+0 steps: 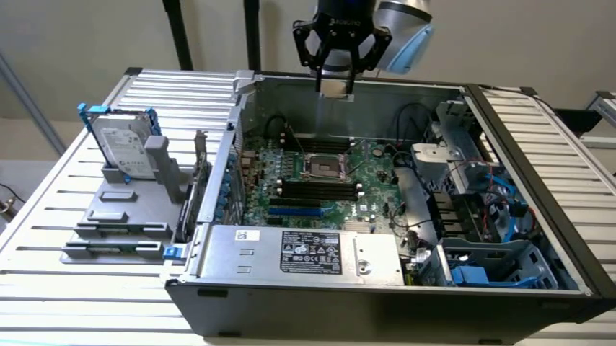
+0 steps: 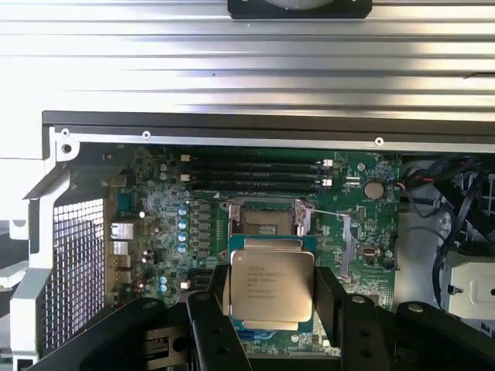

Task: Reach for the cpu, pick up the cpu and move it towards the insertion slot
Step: 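Pick up the cpu and move it towards the insertion slot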

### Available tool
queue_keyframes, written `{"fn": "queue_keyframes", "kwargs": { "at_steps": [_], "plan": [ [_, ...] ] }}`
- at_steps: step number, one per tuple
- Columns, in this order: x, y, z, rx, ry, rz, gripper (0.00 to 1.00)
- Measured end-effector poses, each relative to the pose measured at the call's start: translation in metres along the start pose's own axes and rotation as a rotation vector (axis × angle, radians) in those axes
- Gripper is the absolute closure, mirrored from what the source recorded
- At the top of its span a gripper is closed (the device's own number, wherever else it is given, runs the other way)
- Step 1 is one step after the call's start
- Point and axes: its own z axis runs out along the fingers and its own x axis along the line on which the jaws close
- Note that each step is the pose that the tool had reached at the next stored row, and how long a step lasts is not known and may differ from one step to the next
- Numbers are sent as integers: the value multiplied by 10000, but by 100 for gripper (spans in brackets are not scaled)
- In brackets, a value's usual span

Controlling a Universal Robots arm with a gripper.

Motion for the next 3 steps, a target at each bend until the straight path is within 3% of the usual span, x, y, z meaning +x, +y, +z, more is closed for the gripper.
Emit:
{"fn": "queue_keyframes", "kwargs": {
  "at_steps": [3],
  "plan": [
    [0,0,0,0,1,0,46]
  ]
}}
